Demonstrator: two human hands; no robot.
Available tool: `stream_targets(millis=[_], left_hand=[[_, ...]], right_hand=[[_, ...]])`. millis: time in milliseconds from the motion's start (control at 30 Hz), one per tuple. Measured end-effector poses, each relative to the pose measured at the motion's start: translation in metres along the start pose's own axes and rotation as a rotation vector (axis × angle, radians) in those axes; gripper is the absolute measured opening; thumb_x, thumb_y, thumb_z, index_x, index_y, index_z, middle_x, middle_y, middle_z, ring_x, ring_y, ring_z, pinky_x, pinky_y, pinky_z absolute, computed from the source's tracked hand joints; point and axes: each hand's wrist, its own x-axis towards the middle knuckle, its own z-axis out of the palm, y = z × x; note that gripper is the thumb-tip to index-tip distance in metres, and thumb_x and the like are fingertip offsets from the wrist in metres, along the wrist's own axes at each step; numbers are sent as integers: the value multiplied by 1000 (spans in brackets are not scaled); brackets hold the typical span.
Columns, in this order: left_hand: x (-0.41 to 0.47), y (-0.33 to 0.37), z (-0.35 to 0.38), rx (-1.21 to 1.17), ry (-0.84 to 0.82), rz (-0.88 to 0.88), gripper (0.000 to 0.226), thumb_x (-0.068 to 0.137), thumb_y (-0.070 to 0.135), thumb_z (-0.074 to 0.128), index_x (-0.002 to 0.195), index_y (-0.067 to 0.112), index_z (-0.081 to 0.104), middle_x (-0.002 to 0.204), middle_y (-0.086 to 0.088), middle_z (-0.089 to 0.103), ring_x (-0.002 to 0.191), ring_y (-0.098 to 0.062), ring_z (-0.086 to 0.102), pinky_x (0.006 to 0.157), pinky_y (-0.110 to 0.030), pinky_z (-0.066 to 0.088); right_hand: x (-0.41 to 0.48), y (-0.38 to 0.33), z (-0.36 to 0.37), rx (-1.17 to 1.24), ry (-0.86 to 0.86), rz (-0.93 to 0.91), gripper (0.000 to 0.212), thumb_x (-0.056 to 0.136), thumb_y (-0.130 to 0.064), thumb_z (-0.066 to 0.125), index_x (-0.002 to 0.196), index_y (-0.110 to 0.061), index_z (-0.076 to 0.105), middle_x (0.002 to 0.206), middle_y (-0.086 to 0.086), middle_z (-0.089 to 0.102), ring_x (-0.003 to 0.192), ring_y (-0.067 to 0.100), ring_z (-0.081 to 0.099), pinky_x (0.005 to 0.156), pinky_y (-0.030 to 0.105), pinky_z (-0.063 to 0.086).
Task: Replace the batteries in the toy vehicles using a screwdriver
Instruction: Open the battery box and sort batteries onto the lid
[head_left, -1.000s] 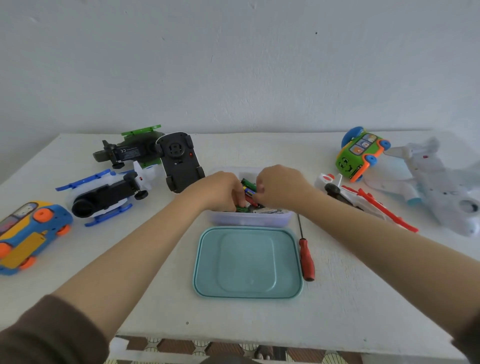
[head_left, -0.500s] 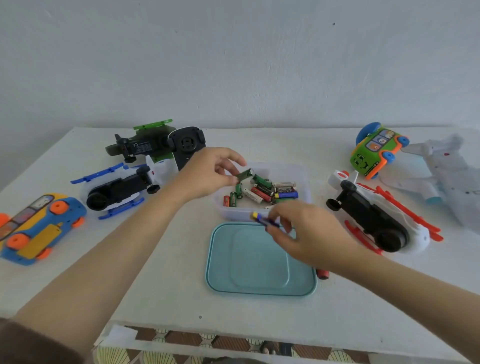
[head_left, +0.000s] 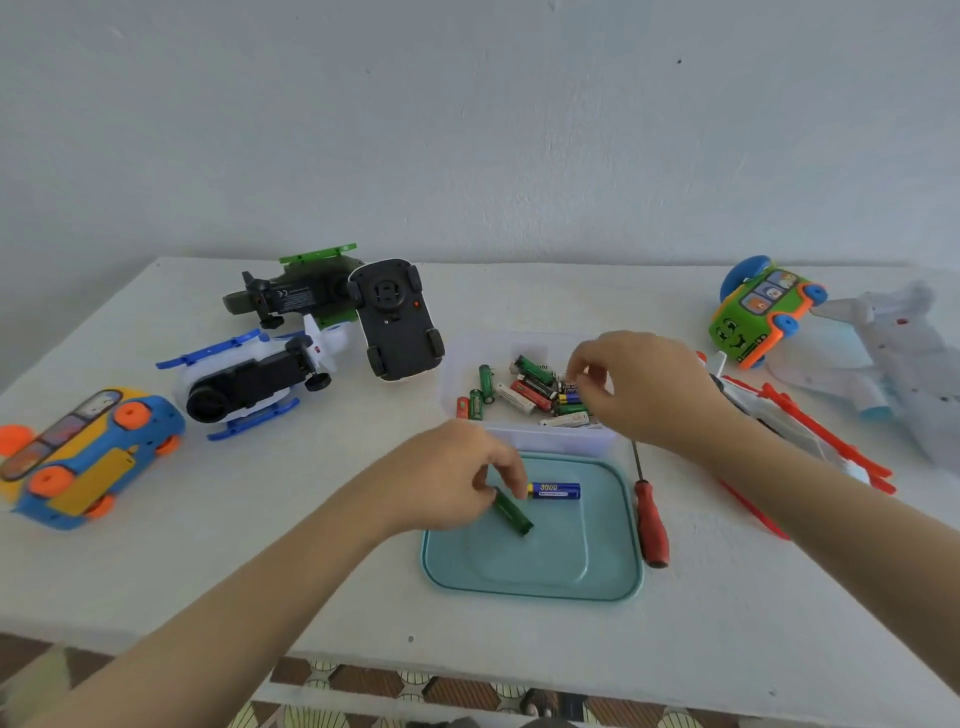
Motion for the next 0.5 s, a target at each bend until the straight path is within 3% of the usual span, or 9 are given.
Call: stream_targets(millis=[33,133,267,400,500], left_hand=[[1,0,-2,-75,18,5,38,82,-1,55,84,35,68,87,8,69,73,-14,59,67,-27,49],[11,-1,-12,-294,171,12,34,80,-9,56,82,20,71,67,29,63,58,-2,50,54,-9,36],[34,-6,-24,-304,342,7,31,82,-11,55,85,14,73,77,16,67,69,-3,59,62,-4,38],[63,-14,-30,-4,205,-58,46,81,-12,46,107,16,73,94,4,63,85,-12,56,70,-18,41],[76,-14,-29,111,110,-95,39,85,-2,57,113,21,71,100,3,58,91,-15,52,72,-22,37]], right_hand=[[7,3,1,-65,-63,-16,23,92,-21,46,101,-26,67,97,-6,63,91,17,59,67,25,37],[21,6,8,-119,-286,-50,23,87,-18,50,96,-30,68,96,-10,60,96,15,58,72,26,41],[28,2,15,-261,-342,-112,22,87,-25,53,93,-38,69,98,-13,63,94,14,58,68,24,34],[33,0,21,-324,-360,-194,22,92,-30,52,102,-33,71,105,-9,61,96,15,58,78,25,27],[33,-1,23,-318,-312,-209,24,90,-30,49,95,-23,72,103,-2,61,89,17,57,79,27,30]])
